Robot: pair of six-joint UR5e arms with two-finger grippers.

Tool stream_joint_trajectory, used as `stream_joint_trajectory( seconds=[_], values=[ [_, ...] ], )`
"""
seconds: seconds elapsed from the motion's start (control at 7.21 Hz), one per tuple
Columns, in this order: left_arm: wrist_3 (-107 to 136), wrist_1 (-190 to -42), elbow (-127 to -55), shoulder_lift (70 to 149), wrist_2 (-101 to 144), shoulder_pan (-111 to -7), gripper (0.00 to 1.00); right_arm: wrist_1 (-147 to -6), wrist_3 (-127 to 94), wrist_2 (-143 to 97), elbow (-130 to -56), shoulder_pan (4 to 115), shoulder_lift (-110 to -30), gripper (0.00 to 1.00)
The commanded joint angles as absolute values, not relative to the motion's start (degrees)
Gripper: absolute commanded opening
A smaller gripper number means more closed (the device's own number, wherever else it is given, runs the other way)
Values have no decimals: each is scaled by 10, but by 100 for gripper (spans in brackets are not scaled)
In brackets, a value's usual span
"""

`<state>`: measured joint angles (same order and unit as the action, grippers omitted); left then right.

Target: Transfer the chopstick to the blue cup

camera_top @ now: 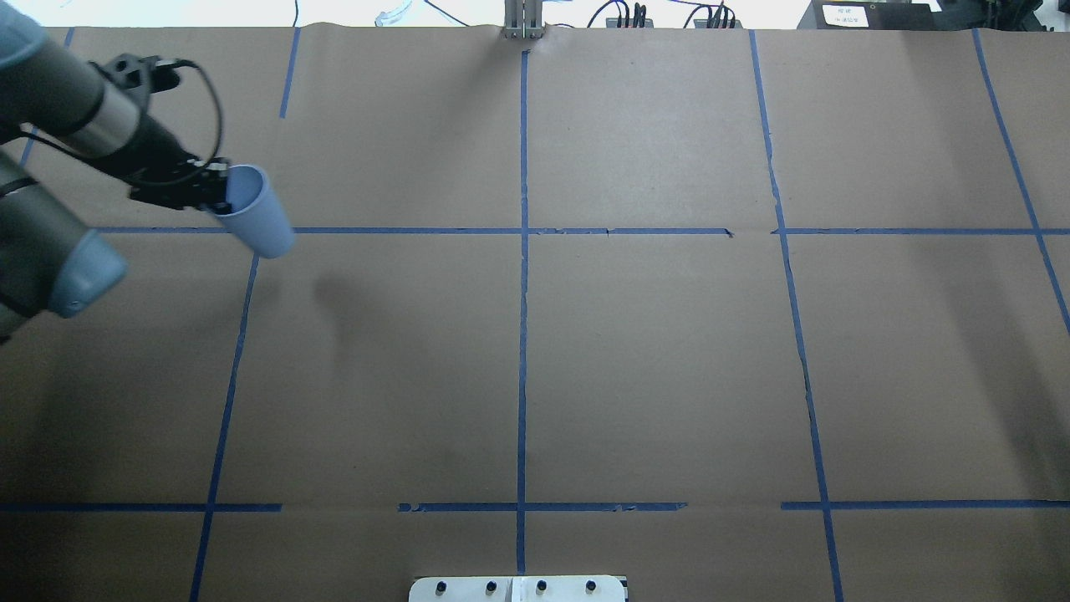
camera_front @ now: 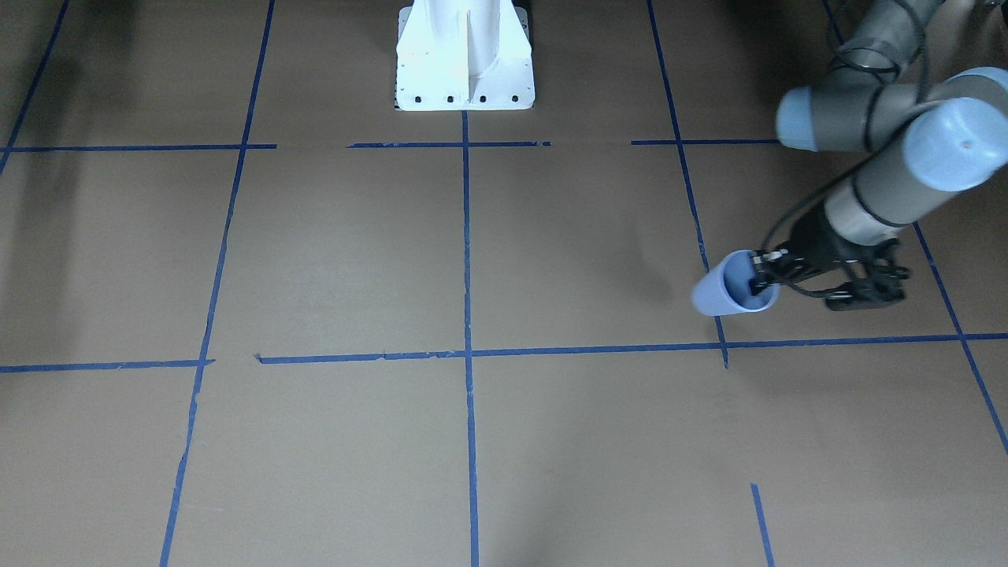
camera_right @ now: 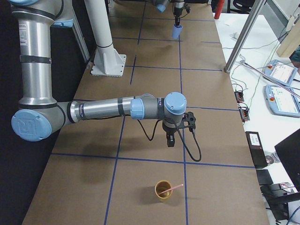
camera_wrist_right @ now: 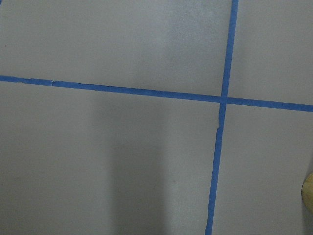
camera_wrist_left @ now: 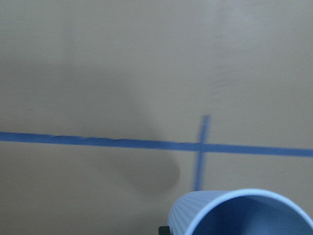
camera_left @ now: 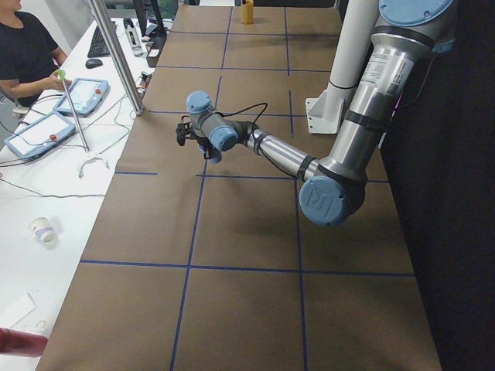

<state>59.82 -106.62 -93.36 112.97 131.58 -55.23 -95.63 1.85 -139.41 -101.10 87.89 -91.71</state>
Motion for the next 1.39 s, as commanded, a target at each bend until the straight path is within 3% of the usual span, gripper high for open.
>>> stream_joint_trajectory(
  seconds=[0.0,0.42,1.25],
  values=[
    [691,-1066,-931,1224,1243,-464,0,-956,18,-1394,-1012,878,-917,100],
    [625,-1066,-860,1357,1068,-359,0,-956,18,-1394,-1016,878,-917,100],
    [573,-1067,-801,1389,1031,-324,0,-956,18,-1394,-1027,876,-916,100]
  ],
)
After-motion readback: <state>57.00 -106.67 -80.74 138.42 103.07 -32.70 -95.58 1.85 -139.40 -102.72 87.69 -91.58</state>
